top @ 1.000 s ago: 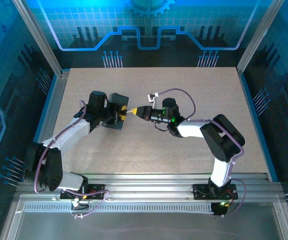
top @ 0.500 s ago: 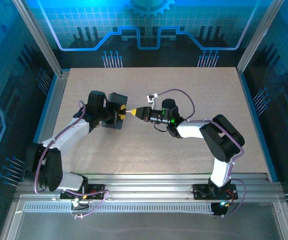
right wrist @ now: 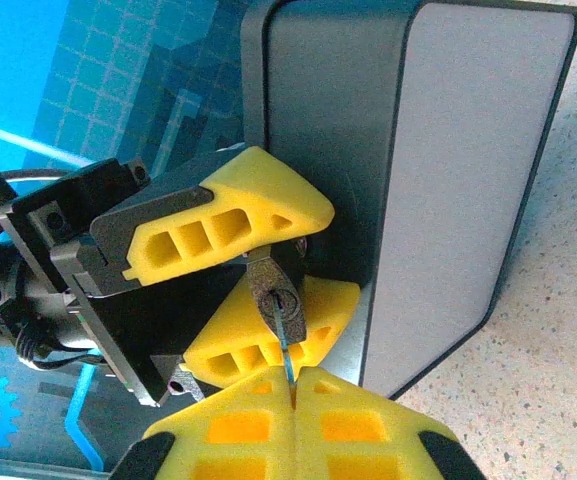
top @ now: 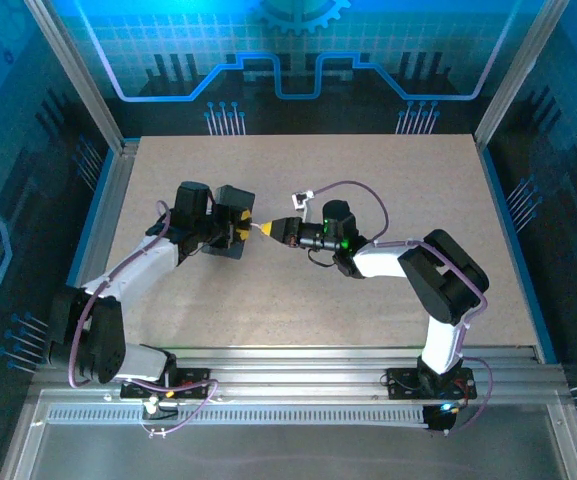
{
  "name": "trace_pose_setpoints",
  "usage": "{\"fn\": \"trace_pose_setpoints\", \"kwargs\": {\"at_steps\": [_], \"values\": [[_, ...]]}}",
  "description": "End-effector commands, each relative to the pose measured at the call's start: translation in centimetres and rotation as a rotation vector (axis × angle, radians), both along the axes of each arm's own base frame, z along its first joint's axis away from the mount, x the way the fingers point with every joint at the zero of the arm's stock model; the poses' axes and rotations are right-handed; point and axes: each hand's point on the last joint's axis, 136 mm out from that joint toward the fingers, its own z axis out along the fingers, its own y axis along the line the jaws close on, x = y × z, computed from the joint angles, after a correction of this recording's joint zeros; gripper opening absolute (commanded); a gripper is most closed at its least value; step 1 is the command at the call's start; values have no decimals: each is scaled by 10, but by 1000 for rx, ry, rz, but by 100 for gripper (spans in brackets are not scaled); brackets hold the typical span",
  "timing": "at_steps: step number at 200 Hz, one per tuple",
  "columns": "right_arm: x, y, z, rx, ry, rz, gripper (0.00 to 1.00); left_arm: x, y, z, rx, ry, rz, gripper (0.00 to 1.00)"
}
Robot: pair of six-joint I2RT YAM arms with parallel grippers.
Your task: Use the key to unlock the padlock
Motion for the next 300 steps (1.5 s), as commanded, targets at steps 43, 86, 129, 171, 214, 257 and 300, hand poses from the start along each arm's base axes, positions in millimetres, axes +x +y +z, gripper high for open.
{"fn": "trace_pose_setpoints", "kwargs": {"at_steps": [43,86,129,171,214,257,300], "values": [[-18,5,9,28,-29,80,0,1,-6,18,-4,-51,-98,0],[-12,0,12,29,-28,35,0,-2,-6,16,0,-38,-101,0],[-5,-10,14,23,-33,-21,0,-1,-5,14,-6,-30,-87,0],[-1,-6,17,29,-41,-22,0,-1,-5,16,-10,-34,-83,0],[-1,-3,15,22,-40,-14,0,-1,-5,19,-10,-40,-82,0],[-2,-1,12,17,-35,-4,0,0,-5,20,-10,-43,-82,0],[-4,1,5,3,-22,6,0,0,-4,21,-9,-45,-78,0]]}}
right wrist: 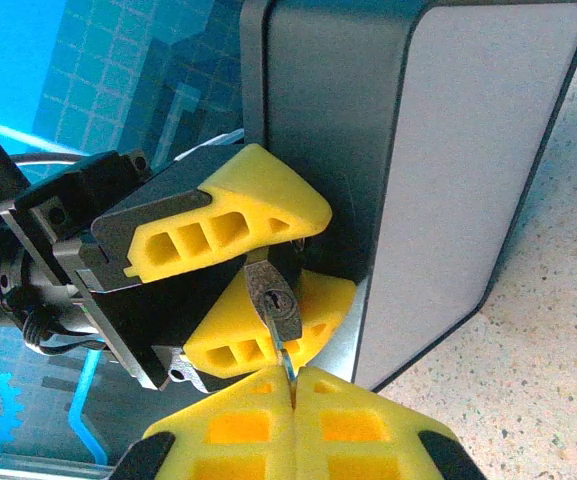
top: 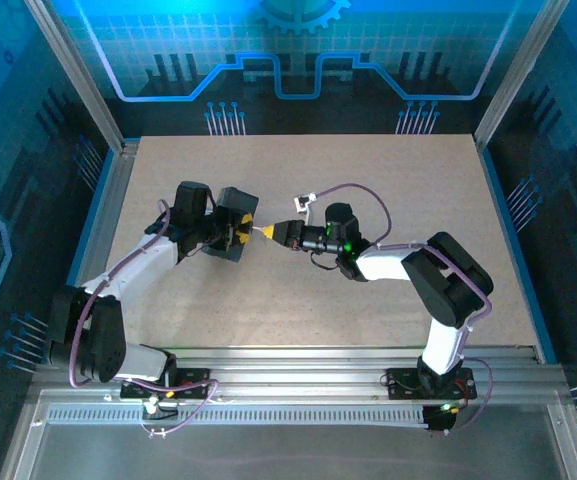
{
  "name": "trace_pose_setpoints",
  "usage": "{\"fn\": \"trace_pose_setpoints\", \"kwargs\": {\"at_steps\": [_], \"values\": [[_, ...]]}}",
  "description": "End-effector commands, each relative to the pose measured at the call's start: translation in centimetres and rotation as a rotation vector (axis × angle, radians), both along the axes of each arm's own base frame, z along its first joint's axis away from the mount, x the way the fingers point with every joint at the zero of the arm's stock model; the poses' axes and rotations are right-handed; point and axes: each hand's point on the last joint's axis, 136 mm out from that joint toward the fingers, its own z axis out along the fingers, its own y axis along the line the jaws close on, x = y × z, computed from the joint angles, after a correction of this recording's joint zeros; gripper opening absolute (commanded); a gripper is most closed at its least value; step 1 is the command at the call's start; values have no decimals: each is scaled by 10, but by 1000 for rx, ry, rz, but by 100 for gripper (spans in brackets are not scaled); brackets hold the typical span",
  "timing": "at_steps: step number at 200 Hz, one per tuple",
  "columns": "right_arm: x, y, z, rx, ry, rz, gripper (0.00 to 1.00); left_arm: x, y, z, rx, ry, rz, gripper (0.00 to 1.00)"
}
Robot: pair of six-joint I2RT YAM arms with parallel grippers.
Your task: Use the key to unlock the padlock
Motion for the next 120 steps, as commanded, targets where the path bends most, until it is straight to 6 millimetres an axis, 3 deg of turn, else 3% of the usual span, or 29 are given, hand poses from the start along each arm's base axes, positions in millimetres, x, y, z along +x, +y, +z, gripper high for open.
{"fn": "trace_pose_setpoints", "kwargs": {"at_steps": [1,34,38,61,120], "values": [[1,7,4,4,-30,11,0,7,-2,22,-25,-53,-15,0],[1,7,1,-1,-24,10,0,6,-2,23,-27,-56,-15,0],[6,10,13,17,-49,9,0,7,-2,23,-27,-56,-14,0],[5,13,15,20,-52,16,0,7,-2,25,-28,-58,-15,0],[5,16,12,11,-48,24,0,7,-3,24,-30,-59,-14,0]]}}
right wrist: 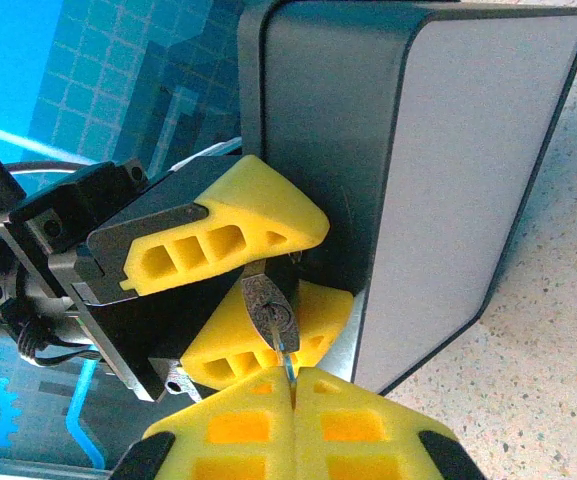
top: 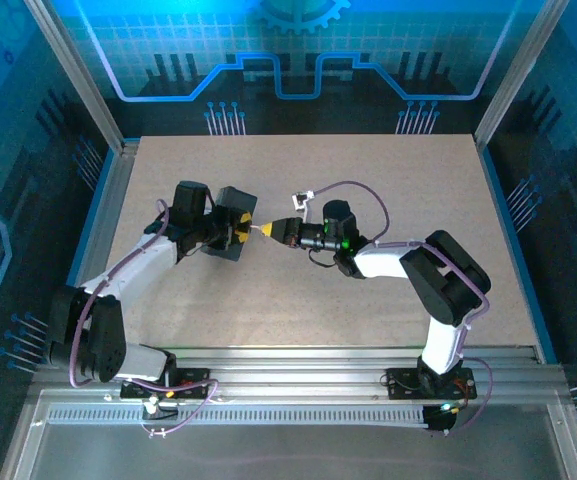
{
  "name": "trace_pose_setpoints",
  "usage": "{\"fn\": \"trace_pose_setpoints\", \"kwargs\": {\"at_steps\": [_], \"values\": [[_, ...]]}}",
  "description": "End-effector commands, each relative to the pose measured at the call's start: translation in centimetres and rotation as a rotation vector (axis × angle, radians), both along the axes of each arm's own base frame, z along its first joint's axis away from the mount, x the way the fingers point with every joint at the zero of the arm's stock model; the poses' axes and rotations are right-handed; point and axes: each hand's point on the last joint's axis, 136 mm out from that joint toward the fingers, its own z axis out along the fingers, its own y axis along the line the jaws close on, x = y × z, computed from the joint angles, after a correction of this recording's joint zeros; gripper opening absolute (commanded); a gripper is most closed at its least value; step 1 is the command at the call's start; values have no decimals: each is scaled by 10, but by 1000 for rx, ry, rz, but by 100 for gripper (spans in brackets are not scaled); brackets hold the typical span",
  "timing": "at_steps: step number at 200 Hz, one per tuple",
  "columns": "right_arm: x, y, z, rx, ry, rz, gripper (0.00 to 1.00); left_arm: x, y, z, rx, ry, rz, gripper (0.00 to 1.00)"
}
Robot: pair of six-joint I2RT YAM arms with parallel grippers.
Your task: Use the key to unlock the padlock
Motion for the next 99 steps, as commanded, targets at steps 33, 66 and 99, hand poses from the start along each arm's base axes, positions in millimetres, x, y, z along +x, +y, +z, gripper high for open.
{"fn": "trace_pose_setpoints", "kwargs": {"at_steps": [33,66,99], "values": [[-3,13,4,-8,-37,35,0,5,-5,23,-31,-58,-20,0],[-7,10,1,-31,-37,40,0,5,-2,19,-10,-50,-18,0],[-8,11,3,-25,-41,41,0,7,-3,20,-14,-54,-22,0]]}}
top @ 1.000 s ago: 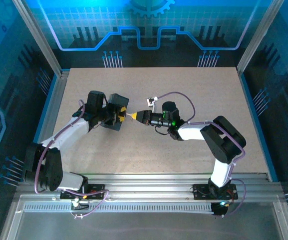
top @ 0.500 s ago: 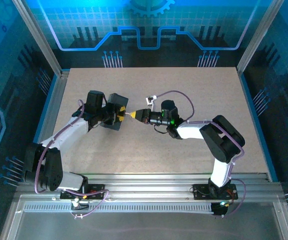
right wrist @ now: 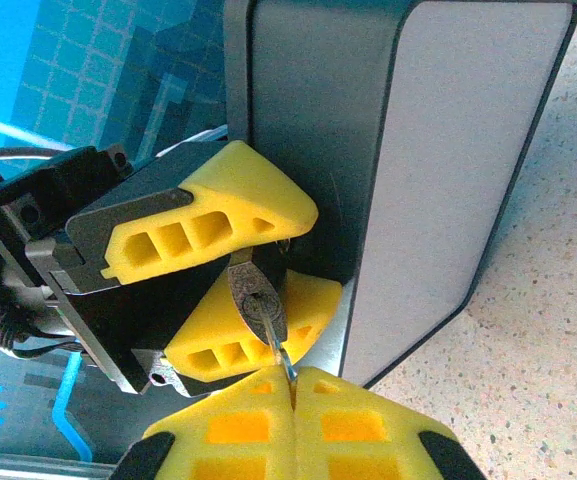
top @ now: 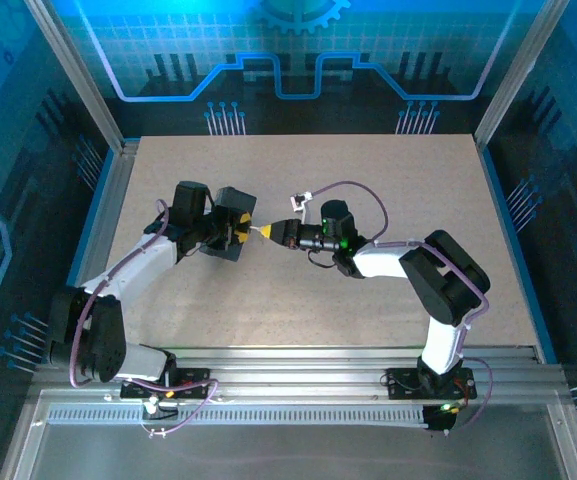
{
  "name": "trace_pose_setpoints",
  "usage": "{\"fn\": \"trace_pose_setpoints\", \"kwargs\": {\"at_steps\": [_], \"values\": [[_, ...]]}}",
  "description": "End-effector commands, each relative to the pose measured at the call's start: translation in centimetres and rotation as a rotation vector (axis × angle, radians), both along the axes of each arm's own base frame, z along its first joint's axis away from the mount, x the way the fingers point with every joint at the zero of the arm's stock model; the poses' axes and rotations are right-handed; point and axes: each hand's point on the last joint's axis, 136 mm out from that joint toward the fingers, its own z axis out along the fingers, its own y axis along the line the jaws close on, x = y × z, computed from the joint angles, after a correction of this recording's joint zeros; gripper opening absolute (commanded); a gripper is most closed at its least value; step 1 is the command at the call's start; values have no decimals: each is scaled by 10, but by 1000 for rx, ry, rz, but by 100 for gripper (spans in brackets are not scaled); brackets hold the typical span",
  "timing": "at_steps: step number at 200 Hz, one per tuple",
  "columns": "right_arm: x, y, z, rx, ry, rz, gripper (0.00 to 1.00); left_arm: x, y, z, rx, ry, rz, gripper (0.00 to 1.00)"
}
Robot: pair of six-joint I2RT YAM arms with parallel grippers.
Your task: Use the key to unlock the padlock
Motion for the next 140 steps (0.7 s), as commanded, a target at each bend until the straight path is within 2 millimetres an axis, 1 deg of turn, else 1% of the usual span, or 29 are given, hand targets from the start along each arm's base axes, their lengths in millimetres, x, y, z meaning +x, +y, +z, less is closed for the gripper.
{"fn": "trace_pose_setpoints", "kwargs": {"at_steps": [1,40,98,140], "values": [[-6,9,9,5,-36,31,0,7,-5,21,-18,-57,-26,0],[-5,13,16,18,-53,42,0,5,-5,24,-9,-63,-34,0],[-14,16,31,50,-87,85,0,5,-7,21,21,-64,-80,0],[-13,19,25,49,-63,91,0,7,-8,27,24,-86,-101,0]]}}
